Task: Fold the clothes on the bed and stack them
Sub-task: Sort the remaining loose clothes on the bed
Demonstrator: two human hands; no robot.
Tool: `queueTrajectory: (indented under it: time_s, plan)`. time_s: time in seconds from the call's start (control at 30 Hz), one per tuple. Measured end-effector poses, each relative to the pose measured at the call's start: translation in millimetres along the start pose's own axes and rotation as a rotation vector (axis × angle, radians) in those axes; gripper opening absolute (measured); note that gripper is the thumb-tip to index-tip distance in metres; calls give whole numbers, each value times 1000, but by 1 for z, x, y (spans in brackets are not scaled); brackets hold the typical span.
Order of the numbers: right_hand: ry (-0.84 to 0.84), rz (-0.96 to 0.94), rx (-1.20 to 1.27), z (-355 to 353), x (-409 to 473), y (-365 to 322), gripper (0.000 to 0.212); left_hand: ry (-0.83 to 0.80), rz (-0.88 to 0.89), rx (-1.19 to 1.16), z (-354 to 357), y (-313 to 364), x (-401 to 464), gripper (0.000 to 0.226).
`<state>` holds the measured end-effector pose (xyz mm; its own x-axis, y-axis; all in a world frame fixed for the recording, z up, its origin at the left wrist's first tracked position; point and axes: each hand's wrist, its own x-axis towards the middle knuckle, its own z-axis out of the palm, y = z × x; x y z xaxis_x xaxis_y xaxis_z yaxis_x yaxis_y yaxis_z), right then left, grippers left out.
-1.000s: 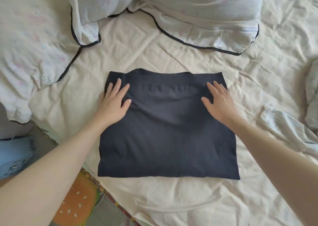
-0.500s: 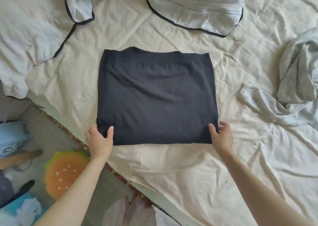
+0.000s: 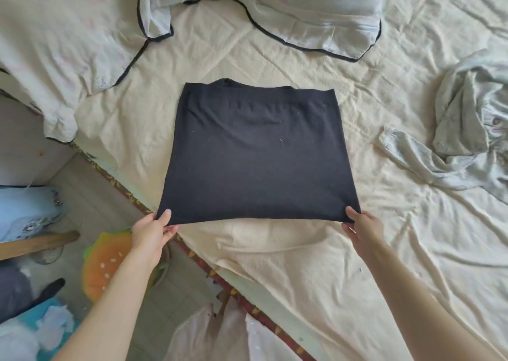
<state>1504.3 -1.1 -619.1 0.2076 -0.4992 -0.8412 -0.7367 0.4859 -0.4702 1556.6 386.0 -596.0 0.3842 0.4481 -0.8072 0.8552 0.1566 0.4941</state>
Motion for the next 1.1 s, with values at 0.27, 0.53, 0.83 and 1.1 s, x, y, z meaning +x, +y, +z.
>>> queueTrajectory:
  time_s: [0.27, 0.53, 0.83, 1.1]
  plan:
    - [109, -174, -353, 3, -10, 10, 33, -7, 57, 128, -2, -10, -4, 15]
    - [-172, -1096, -1239, 48, -59, 59, 46, 18, 238, 193, 9, -15, -27, 16]
    - [-642, -860, -1483, 74, -52, 67, 54, 42, 543, 329, 62, 9, -70, 10]
    - [-620, 9, 178, 14, -29, -7, 29, -219, 1114, 610, 189, 14, -138, 17]
